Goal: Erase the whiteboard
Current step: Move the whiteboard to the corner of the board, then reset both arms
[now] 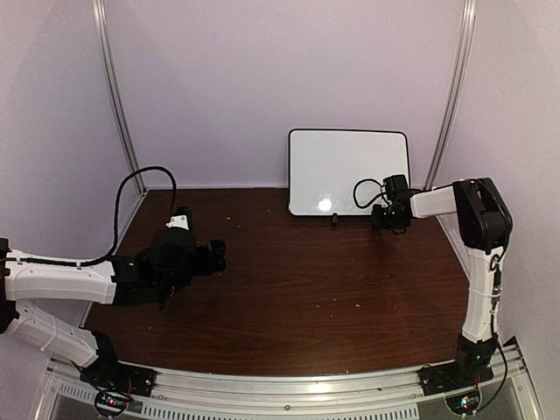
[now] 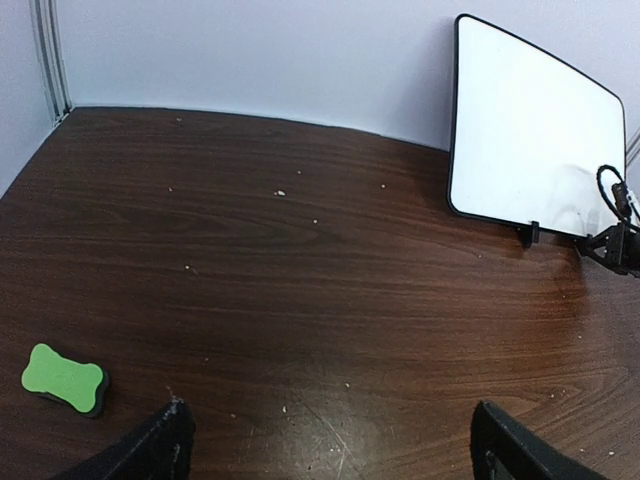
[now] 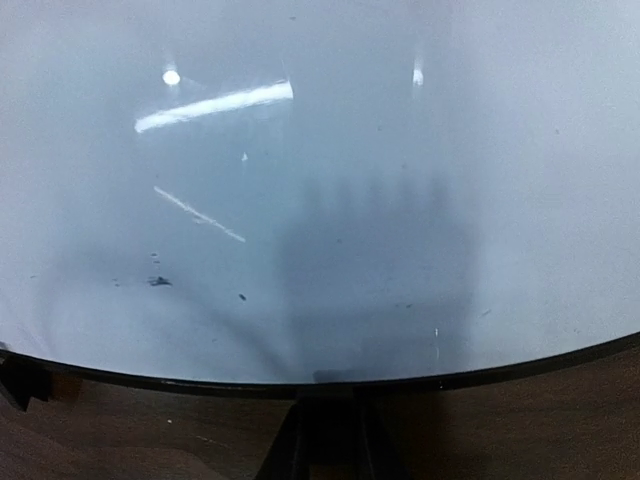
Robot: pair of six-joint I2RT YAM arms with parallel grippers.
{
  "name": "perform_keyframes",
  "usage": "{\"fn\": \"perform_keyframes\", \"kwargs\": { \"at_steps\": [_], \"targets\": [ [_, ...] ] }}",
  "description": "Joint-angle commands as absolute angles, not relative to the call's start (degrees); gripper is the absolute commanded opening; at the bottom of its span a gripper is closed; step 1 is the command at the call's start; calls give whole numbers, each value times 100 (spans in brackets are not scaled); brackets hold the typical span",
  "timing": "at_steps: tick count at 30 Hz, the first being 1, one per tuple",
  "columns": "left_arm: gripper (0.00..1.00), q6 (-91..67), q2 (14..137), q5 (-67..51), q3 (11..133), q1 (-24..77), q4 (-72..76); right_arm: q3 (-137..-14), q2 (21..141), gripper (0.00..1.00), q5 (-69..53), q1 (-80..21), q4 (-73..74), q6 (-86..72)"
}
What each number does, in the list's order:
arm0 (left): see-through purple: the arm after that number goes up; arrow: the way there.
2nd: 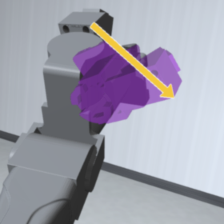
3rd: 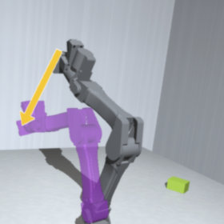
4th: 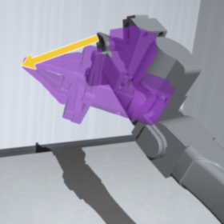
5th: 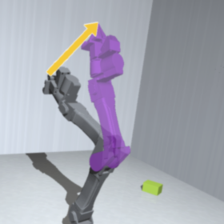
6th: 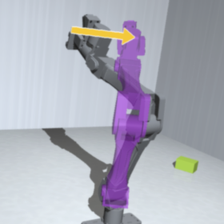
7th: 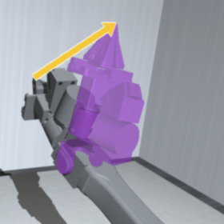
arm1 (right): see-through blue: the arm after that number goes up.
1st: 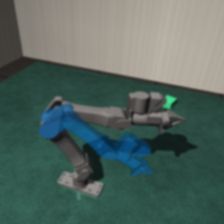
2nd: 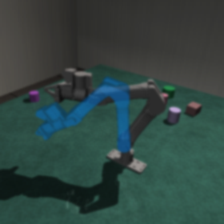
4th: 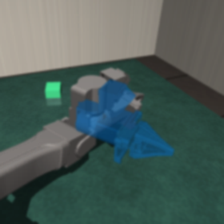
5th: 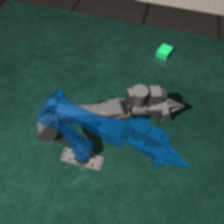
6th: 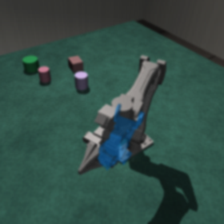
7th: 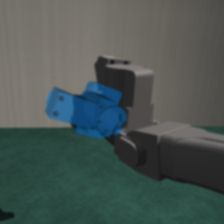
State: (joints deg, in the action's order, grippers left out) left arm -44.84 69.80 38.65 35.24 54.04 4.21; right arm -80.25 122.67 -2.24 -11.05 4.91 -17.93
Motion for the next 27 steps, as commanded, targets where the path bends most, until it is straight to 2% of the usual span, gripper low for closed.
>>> {"fn": "perform_keyframes", "kwargs": {
  "at_steps": [1,6,8,13,19,25,27],
  "targets": [
    [98,-4366,7000,3973,3634,5378,593,-7849,12149,0,293,-779,801,-2145],
    [98,-4354,7025,3965,3656,5385,589,-7786,12116,0,377,-773,809,-2188],
    [98,-4354,6999,3971,3635,5384,587,-7754,12127,5,332,-773,771,-2196],
    [98,-4359,6992,4001,3595,5384,598,-7703,12117,10,273,-771,745,-2206],
    [98,-4357,7038,4000,3607,5387,642,-7628,12070,32,227,-775,710,-2215],
    [98,-4210,7039,4139,3744,5385,530,-7462,11884,48,107,-773,685,-2215],
    [98,-4098,6988,4213,3781,5380,523,-7394,11785,56,89,-782,688,-2215]
  ]
}}
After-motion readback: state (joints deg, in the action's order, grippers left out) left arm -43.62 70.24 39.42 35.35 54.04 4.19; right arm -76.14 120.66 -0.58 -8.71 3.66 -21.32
